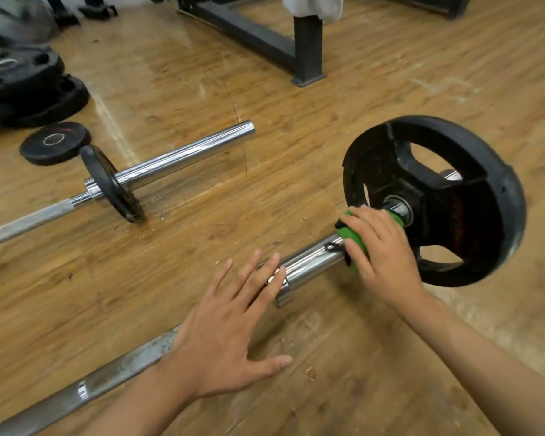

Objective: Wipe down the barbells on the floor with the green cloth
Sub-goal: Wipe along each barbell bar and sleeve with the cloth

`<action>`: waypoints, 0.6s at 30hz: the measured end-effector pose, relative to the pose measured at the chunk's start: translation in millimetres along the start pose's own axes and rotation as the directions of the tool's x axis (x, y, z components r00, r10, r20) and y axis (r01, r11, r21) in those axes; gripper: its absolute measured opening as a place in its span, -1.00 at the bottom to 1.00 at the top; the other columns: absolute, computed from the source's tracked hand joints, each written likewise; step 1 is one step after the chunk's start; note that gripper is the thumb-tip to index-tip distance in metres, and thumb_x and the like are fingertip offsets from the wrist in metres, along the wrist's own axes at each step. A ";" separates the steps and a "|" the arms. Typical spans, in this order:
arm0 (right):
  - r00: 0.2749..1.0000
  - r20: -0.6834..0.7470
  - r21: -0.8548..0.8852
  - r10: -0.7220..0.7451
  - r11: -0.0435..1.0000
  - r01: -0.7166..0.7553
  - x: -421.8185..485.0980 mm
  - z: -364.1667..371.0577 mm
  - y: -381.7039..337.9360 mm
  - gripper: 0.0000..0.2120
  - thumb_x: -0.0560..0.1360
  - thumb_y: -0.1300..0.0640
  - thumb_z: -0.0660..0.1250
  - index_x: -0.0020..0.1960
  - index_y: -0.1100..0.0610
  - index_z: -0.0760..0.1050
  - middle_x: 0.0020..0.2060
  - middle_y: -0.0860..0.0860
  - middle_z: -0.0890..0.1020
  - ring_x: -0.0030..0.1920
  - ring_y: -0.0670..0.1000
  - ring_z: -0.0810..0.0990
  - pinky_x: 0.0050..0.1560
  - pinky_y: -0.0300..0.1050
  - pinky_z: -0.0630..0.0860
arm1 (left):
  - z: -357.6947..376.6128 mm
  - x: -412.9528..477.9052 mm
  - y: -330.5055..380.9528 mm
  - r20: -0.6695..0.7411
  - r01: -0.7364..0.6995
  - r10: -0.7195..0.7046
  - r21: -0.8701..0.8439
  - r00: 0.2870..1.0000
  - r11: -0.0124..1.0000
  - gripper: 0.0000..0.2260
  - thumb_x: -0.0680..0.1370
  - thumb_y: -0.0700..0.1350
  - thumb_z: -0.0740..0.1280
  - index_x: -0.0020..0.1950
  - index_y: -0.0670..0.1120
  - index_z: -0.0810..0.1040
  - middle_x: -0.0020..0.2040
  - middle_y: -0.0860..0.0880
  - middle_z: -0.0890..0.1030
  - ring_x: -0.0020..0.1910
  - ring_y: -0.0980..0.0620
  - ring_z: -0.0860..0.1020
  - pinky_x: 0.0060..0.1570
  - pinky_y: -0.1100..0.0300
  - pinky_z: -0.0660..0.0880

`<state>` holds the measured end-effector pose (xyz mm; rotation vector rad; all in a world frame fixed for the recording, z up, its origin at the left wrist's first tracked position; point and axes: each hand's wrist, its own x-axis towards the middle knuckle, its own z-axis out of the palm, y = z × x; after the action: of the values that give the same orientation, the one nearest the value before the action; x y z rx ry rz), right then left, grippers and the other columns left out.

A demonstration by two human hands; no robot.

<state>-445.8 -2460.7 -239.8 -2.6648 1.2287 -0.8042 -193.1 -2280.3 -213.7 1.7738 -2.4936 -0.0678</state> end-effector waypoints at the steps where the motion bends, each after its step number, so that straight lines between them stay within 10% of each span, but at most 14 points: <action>1: 0.995 -0.041 0.008 0.090 0.996 -0.090 -0.5 -2.4 7.0 -0.62 0.70 0.02 0.17 0.43 0.14 0.50 0.40 0.08 0.54 0.49 0.12 0.41 0.49 0.27 0.30 | 0.0 -0.8 3.6 0.002 0.004 -0.004 -0.001 1.000 1.000 -0.07 0.59 0.51 0.02 0.72 -0.12 0.03 0.73 -0.10 0.00 0.70 -0.14 0.01 0.51 -0.27 0.11; 5: 0.960 -0.116 0.033 0.254 0.967 -0.252 -3.3 6.1 -32.4 -0.61 0.70 0.06 0.08 0.34 0.21 0.54 0.26 0.13 0.58 0.37 0.18 0.47 0.49 0.27 0.30 | 0.5 -3.4 16.2 0.001 0.045 -0.045 0.003 0.999 0.999 -0.03 0.58 0.53 0.02 0.72 -0.17 0.00 0.72 -0.16 -0.02 0.70 -0.14 0.03 0.52 -0.22 0.09; 11: 0.950 0.092 0.070 -0.298 0.954 0.293 -20.9 4.2 -58.6 -0.65 0.70 -0.02 0.16 0.38 0.11 0.52 0.23 0.06 0.60 0.27 0.09 0.51 0.51 0.07 0.31 | 1.3 -9.2 27.6 0.029 0.026 -0.027 0.025 0.999 0.999 0.00 0.56 0.55 0.04 0.71 -0.19 0.02 0.72 -0.17 0.01 0.69 -0.13 0.06 0.52 -0.22 0.11; 18: 0.963 -0.082 -0.003 0.256 0.966 -0.257 -14.7 -16.9 -0.7 -0.66 0.66 0.04 0.12 0.24 0.14 0.59 0.12 0.05 0.63 0.23 0.11 0.54 0.48 0.16 0.29 | -2.3 -17.8 44.1 0.041 0.015 -0.015 -0.013 0.999 1.000 -0.01 0.56 0.55 0.00 0.71 -0.17 0.04 0.72 -0.13 0.00 0.70 -0.10 0.04 0.53 -0.13 0.12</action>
<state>-461.7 -2447.4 -231.4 -2.4325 1.5637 -0.8712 -228.6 -2249.0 -208.5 1.8042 -2.5017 -0.1223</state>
